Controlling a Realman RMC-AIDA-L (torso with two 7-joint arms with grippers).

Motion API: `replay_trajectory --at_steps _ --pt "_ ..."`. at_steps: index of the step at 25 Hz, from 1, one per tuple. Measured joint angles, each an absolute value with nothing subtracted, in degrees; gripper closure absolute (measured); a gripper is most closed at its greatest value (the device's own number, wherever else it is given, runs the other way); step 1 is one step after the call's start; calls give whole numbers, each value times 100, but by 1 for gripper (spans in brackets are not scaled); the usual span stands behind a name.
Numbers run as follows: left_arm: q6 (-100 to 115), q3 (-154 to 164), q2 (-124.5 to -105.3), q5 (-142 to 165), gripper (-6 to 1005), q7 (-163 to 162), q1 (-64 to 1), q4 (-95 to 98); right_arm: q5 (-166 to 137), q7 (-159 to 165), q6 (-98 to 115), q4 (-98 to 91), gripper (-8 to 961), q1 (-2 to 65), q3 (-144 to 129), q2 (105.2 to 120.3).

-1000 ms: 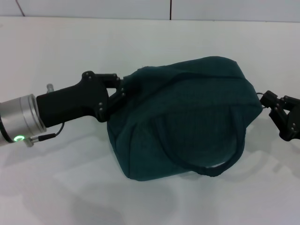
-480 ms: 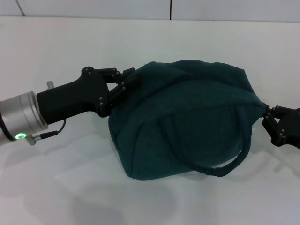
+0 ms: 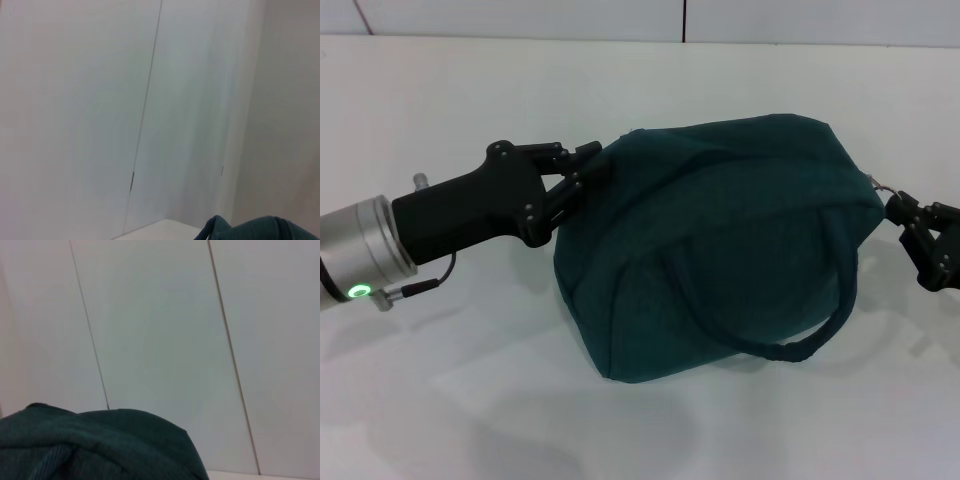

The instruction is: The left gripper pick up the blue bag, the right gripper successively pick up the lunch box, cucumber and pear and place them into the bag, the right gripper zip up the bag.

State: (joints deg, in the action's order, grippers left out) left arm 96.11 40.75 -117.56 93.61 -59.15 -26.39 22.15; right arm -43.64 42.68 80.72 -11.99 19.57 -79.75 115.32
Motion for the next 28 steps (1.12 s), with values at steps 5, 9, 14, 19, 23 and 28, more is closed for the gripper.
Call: replay_trajectory --at_steps 5,9,14,19,23,28 --pt "9607 4072 -11750 9357 840 -5915 -2637 2215 -4393 4276 7610 -1201 919 2014 -8028 11531" --pt "9606 4069 -11755 9355 837 -5915 -2642 2214 -4427 4297 7357 -1197 915 2087 -8274 11536" --pt "9606 4069 -11758 9353 832 -5923 -2636 2214 -4418 4314 7501 -1195 911 2086 -8322 11537" --pt "9606 4069 -11760 9315 828 -5923 -2592 2206 -4372 4379 7837 -1194 907 2027 -8294 11540" --pt "9606 4069 -11776 8948 825 -5847 -2455 2206 -4353 4469 7837 -1195 903 2013 -8280 11540" --pt "9611 4069 -11806 8451 821 -5750 -2263 2209 -4355 4472 7772 -1154 899 2012 -8279 11538"
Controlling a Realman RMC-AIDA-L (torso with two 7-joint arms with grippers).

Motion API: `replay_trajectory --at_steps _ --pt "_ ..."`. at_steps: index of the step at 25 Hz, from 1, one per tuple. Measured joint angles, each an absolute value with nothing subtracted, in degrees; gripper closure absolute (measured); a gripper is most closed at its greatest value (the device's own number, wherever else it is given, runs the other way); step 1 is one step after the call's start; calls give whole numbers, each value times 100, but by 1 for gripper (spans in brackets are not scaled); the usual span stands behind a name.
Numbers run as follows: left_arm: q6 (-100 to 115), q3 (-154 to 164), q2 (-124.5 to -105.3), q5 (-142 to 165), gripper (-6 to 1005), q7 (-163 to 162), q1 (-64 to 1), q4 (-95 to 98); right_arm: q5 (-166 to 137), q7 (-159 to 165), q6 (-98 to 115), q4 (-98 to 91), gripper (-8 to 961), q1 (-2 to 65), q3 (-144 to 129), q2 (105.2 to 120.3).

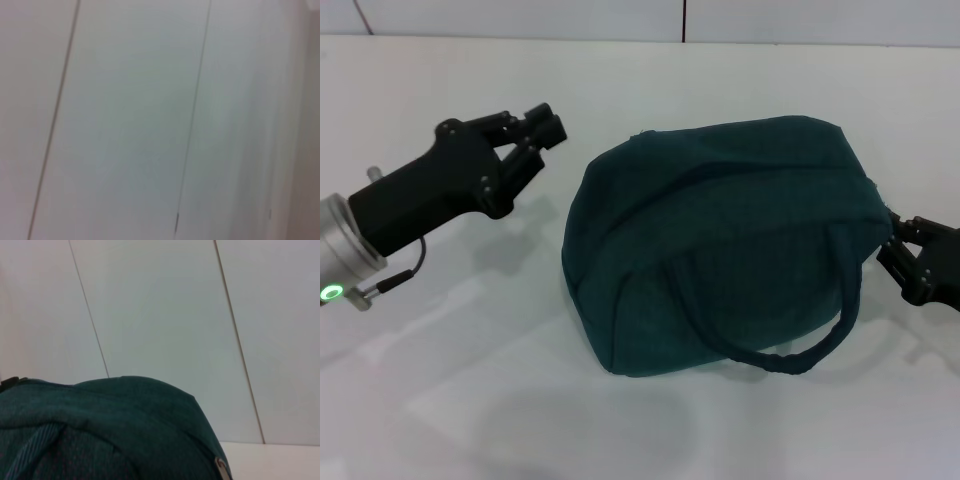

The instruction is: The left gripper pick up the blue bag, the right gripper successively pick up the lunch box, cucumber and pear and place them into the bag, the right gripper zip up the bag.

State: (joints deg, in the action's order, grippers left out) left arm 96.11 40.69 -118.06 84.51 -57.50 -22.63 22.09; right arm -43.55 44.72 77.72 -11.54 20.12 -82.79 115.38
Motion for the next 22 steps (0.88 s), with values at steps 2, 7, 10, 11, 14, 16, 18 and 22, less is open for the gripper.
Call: replay_trajectory --at_steps 2,7,10,11,14,16,18,22 --pt "9612 4069 -11806 8375 820 -5748 -2233 2208 -4369 4473 7768 -1141 881 2012 -8279 11534" --pt "9615 4069 -11805 8318 816 -5749 -2226 2206 -4370 4446 7725 -1120 778 2005 -8279 11528" --pt "9614 4070 -11804 8317 813 -5774 -2244 2206 -4358 4325 7739 -1108 676 1910 -8226 11513" --pt "9613 4070 -11803 8316 812 -5783 -2245 2206 -4356 4244 7768 -1106 642 1863 -8178 11508" --pt "9594 4069 -11803 8315 810 -5796 -2232 2206 -4353 3986 7945 -1107 405 1725 -7976 11504" --pt "9581 4069 -11803 8314 770 -5798 -2213 2206 -4350 3899 8346 -1074 388 1605 -7624 11504" --pt "9590 4070 -11803 8313 730 -5839 -2202 2206 -4351 3906 8520 -1035 370 1586 -7483 11504" --pt "9756 4113 -11801 8348 651 -6110 -2238 2233 -4375 4424 9373 -992 335 1594 -7112 11427"
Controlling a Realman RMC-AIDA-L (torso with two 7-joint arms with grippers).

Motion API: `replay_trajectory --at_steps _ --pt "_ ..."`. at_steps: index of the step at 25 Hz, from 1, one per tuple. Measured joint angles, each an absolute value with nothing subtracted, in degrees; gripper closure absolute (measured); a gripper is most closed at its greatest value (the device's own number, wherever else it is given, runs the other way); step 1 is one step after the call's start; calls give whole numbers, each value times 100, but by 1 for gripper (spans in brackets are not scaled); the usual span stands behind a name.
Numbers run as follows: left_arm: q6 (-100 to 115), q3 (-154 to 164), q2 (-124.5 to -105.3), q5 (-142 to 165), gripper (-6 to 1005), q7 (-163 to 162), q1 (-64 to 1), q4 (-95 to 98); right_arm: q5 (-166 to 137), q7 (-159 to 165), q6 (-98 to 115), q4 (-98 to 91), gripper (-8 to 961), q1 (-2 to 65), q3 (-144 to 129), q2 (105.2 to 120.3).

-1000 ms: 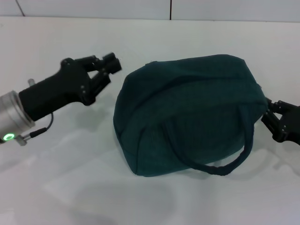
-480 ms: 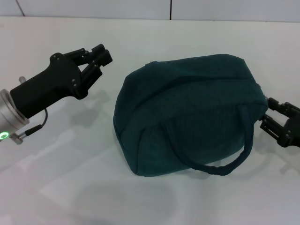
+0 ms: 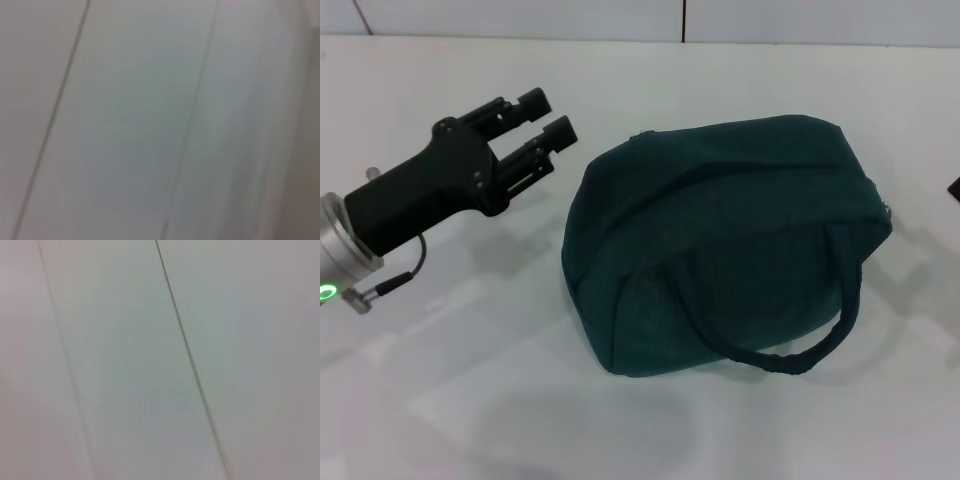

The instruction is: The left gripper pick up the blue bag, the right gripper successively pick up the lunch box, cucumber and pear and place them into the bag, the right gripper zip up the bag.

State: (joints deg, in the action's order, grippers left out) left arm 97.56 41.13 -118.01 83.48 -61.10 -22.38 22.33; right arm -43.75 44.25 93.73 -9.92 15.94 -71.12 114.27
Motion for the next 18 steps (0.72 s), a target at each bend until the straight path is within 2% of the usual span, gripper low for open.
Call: replay_trajectory --at_steps 7,10,15,18 --pt "10880 4140 -11743 8697 484 -6567 -2366 2378 -5250 6307 10687 -1712 315 2066 -7341 10988" --pt "11309 4144 -11768 9007 471 -6757 -2399 2614 -5633 6781 11110 -1955 317 2312 -7341 10847" --pt "11556 4518 -11830 9182 450 -6866 -2404 2861 -6276 7181 11513 -2422 301 2622 -7339 10808" --pt "11563 4638 -11849 9176 437 -6912 -2423 2862 -6678 7299 11519 -2623 270 2789 -7335 10900"
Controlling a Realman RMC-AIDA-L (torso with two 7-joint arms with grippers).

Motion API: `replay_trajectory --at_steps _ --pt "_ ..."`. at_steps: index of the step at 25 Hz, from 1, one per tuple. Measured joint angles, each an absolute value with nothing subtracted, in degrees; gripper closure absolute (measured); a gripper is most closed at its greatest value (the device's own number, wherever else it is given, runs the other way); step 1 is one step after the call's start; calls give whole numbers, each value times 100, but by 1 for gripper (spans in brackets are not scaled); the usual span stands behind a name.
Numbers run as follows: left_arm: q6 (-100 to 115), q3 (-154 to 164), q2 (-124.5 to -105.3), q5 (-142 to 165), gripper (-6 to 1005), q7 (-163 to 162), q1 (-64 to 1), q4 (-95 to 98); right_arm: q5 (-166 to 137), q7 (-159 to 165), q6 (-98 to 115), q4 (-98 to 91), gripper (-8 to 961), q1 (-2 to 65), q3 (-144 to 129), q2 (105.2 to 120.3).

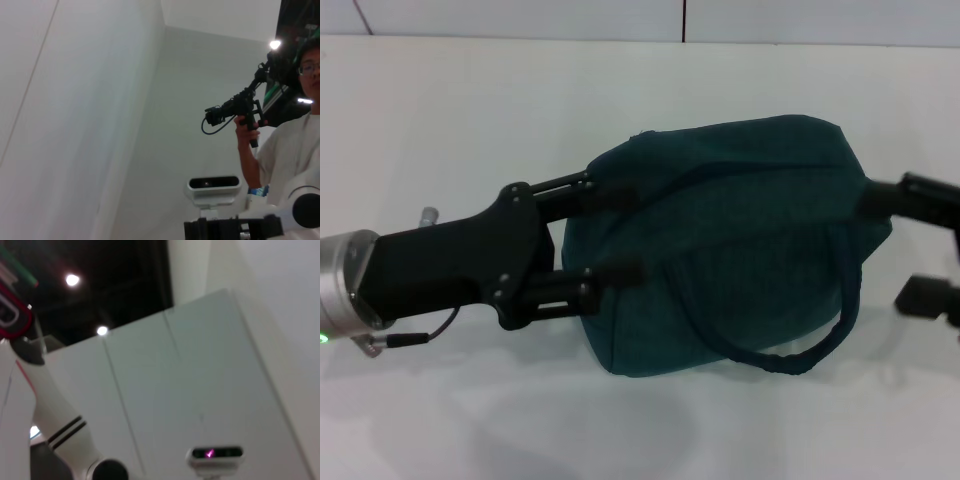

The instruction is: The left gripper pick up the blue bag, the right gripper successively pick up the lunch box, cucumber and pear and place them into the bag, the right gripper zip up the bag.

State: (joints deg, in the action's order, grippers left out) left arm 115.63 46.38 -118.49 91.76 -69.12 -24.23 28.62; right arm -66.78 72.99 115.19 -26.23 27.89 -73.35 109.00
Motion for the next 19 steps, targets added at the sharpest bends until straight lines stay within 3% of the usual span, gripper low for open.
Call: replay_trajectory --at_steps 5,7,13,19 --pt "11561 4654 -11874 9221 215 -6917 -2402 2865 -6928 7318 11370 -2657 138 2893 -7305 11038" --pt "11558 4653 -11874 9219 190 -6905 -2371 2866 -6934 7320 11273 -2660 77 2898 -7308 11068" --pt "11551 4656 -11874 9228 116 -6877 -2350 2866 -7088 7300 11195 -2669 85 2915 -7328 11113" --pt "11540 4658 -11881 9237 116 -6875 -2340 2845 -7158 7295 11184 -2676 85 2935 -7339 11155"
